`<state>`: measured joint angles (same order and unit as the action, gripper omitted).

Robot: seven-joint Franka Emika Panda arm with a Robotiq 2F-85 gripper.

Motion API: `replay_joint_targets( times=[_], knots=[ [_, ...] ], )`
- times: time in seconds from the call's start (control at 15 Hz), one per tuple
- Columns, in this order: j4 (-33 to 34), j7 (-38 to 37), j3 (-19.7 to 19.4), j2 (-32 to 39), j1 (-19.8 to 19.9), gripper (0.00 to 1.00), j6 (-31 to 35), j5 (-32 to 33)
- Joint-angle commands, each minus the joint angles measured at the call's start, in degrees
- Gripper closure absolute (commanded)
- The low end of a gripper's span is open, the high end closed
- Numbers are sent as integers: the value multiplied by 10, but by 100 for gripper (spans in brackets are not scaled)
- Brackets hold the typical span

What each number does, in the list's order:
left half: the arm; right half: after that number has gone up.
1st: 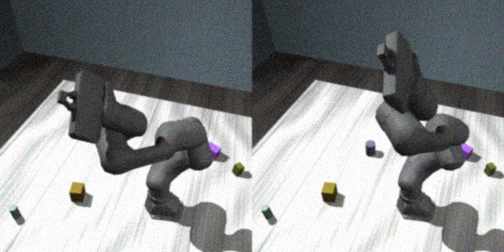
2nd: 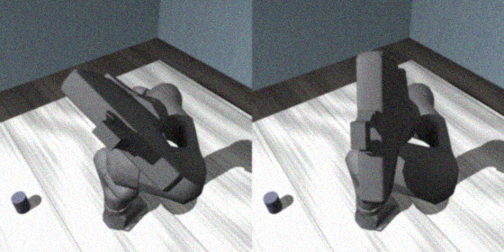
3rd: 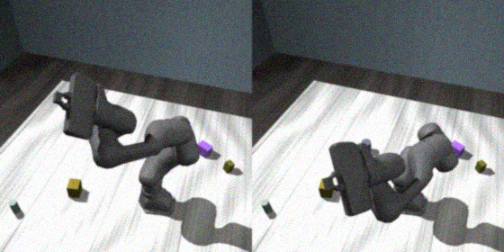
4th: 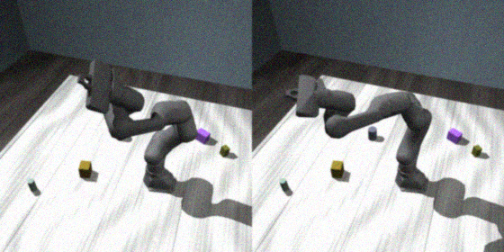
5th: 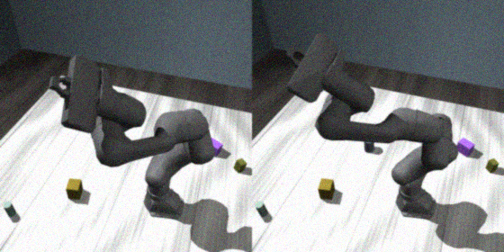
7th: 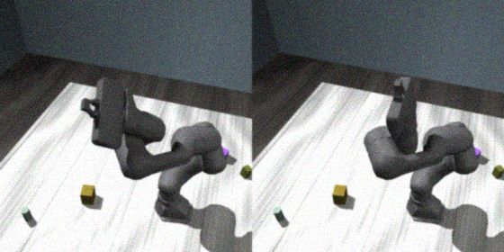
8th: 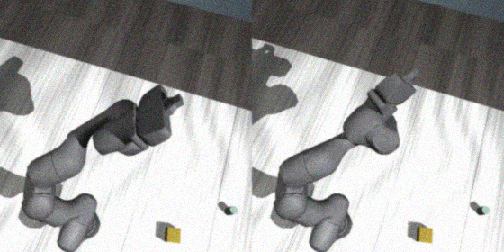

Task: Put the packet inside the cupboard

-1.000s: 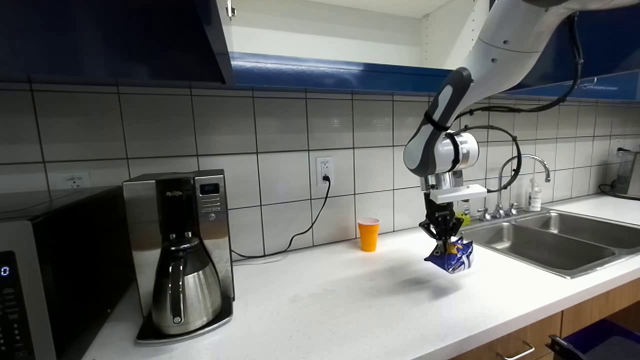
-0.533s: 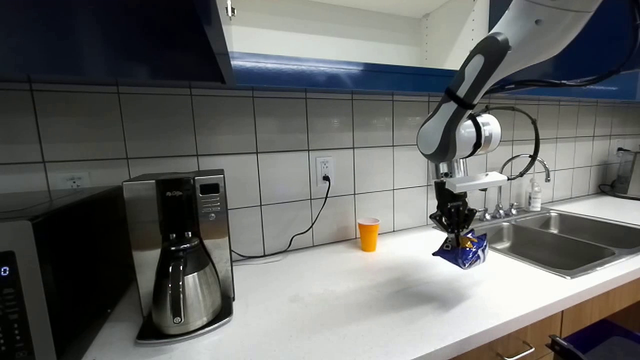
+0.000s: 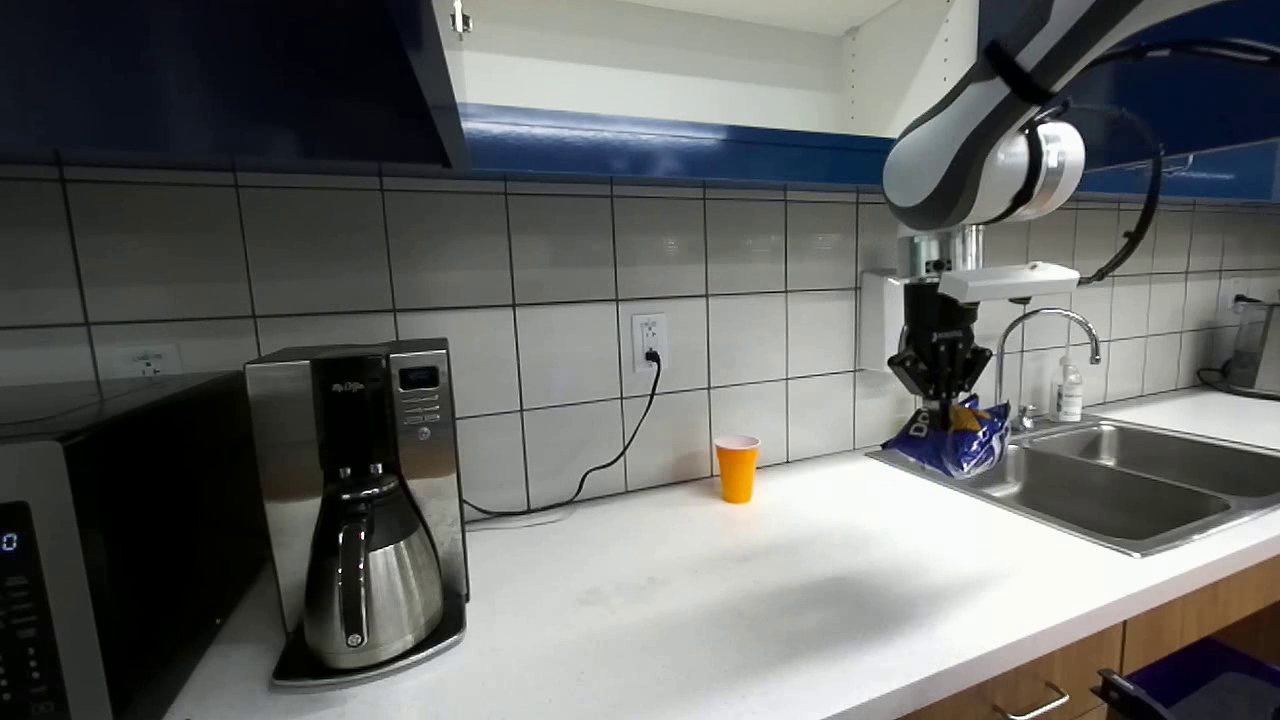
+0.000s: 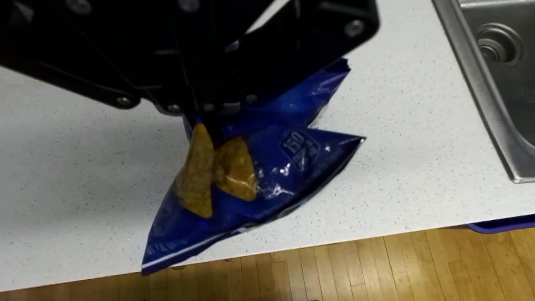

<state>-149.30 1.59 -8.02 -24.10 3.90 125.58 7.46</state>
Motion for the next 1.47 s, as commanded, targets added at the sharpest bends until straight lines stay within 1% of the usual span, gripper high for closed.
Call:
replay_joint_targets(
  times=[0.0, 0.27, 0.4, 0.6, 0.73, 1.0, 1.4],
  knots=[
    [-8, 20, 17, -131, 10, 100, -74, 1],
    [35, 20, 25, -221, 3, 100, -141, -8],
    [73, 15, 28, -247, 0, 100, -172, -16],
    [148, 8, 33, -258, -5, 100, -209, -26],
    [198, 4, 36, -256, -8, 100, -224, -33],
    [294, -7, 47, -228, -13, 100, -240, -42],
    [418, -21, 67, -161, -20, 100, -223, -51]
  ],
)
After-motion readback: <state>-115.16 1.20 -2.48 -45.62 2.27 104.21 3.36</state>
